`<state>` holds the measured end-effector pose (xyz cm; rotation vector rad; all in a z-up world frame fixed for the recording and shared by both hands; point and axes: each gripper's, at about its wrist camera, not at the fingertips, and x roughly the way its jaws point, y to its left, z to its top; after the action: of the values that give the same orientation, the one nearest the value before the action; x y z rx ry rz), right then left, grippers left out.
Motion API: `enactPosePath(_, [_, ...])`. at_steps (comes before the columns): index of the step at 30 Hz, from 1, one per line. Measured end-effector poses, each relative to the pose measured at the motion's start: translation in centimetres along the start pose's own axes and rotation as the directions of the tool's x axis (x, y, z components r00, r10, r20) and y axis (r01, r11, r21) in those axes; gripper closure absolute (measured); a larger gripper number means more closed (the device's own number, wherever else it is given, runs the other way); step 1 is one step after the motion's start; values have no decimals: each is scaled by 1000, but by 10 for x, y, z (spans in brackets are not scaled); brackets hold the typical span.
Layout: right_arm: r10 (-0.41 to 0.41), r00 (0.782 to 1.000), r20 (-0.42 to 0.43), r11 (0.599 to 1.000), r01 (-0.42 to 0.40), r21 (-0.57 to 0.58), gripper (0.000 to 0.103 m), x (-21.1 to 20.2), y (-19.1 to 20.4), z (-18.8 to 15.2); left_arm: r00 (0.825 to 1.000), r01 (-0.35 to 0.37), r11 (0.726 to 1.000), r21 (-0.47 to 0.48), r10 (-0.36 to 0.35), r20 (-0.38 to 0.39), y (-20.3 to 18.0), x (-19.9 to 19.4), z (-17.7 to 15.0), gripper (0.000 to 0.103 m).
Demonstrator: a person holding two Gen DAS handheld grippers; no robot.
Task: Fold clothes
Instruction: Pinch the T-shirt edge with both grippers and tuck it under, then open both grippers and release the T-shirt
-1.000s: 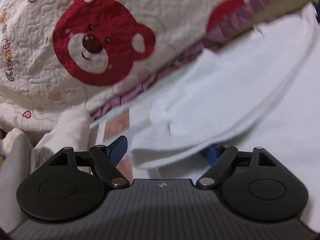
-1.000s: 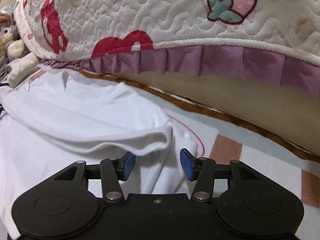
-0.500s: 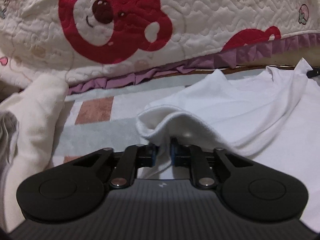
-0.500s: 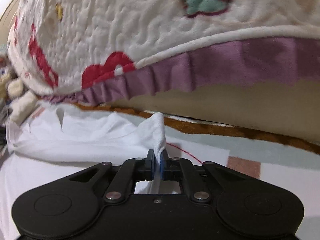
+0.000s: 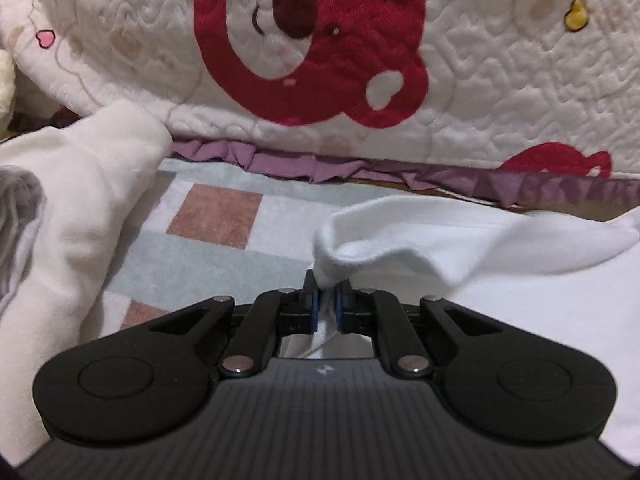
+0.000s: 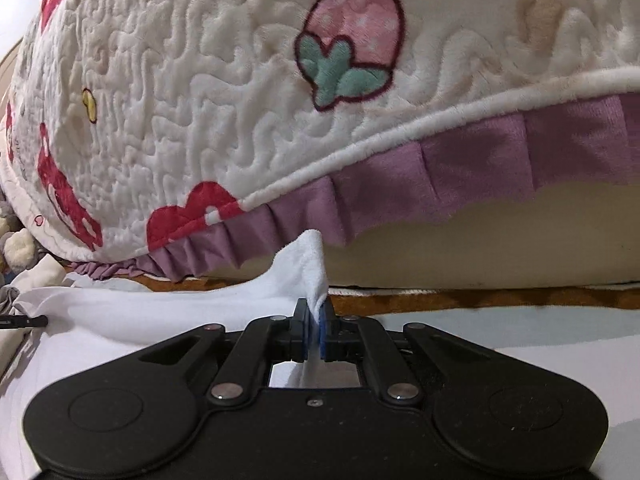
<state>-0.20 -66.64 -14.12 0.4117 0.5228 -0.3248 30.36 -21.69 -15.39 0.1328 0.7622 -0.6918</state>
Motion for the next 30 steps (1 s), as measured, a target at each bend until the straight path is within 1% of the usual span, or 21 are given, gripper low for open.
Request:
enactPosePath(3, [-33,999,-33,999,33,-24,99,10,1,-2,998,-46,999,24,47,-45,-3,17,3,94])
enactPosePath(4, [-46,998,-52,998,44,-39,99,16,2,-3,997,-54,998,18,54,-55,-1,21,4,94])
enactPosePath(6, [-65,996,-66,997,62,-50,99,21,1,-4,996,-73,997,3,73,-59,1,21,8,94])
enactPosePath(9, [-80,995,-63,996,77,-51,99,22,1,-5,991,-130,991,-1,130,-39,4,15,13,94])
enactPosePath(12, [-207,976,-70,973,198,-117,97,25,8,-4,977,-212,977,10,212,-34,11,10,12,95])
enactPosePath(13, [-249,966,-71,961,238,-140,95,26,10,-4,977,-213,977,1,213,-27,14,7,11,95])
enactPosePath(15, [-332,941,-69,931,315,-185,85,28,15,-4,989,-146,989,-32,146,2,17,-5,12,94])
enactPosePath(16, [-373,926,-66,913,353,-207,80,29,17,-4,994,-108,994,-25,108,5,13,-9,12,93])
enactPosePath(17, [-344,938,-44,920,328,-217,80,26,24,-1,998,-68,998,-13,68,5,9,-11,13,91])
enactPosePath(18, [-312,950,-20,927,299,-227,80,22,32,2,1000,-29,1000,0,29,4,4,-14,13,91])
enactPosePath(19, [-249,968,-18,940,237,-244,75,21,43,5,1000,-1,1000,21,2,-7,-3,-13,12,91])
enactPosePath(20, [-192,981,-39,950,175,-259,67,23,55,7,1000,24,999,45,-23,-21,-10,-11,10,90])
enactPosePath(21, [-135,989,-61,956,114,-272,65,26,66,8,998,49,996,68,-47,-36,-17,-9,8,89])
enactPosePath(22, [-68,992,-107,964,37,-264,64,31,77,8,996,74,995,73,-70,-60,-23,-4,7,89])
enactPosePath(23, [-3,986,-167,971,-37,-235,61,41,87,7,990,113,991,65,-108,-88,-28,6,7,88])
enactPosePath(24, [33,975,-221,976,-79,-201,60,52,97,4,986,139,989,59,-132,-100,-34,13,8,88])
enactPosePath(25, [54,962,-266,981,-101,-166,58,66,104,0,983,152,985,77,-142,-118,-42,23,10,88])
enactPosePath(26, [65,951,-303,984,-112,-140,59,78,109,-3,984,135,984,119,-119,-136,-50,33,12,87])
enactPosePath(27, [40,953,-301,986,-87,-144,59,86,112,-5,984,113,980,166,-88,-152,-57,42,14,88])
enactPosePath(28, [13,955,-296,987,-59,-148,60,93,115,-7,987,76,979,190,-48,-151,-60,47,16,88])
enactPosePath(30, [-33,968,-250,986,-10,-168,65,100,114,-7,990,-4,974,225,36,-137,-64,54,20,88])
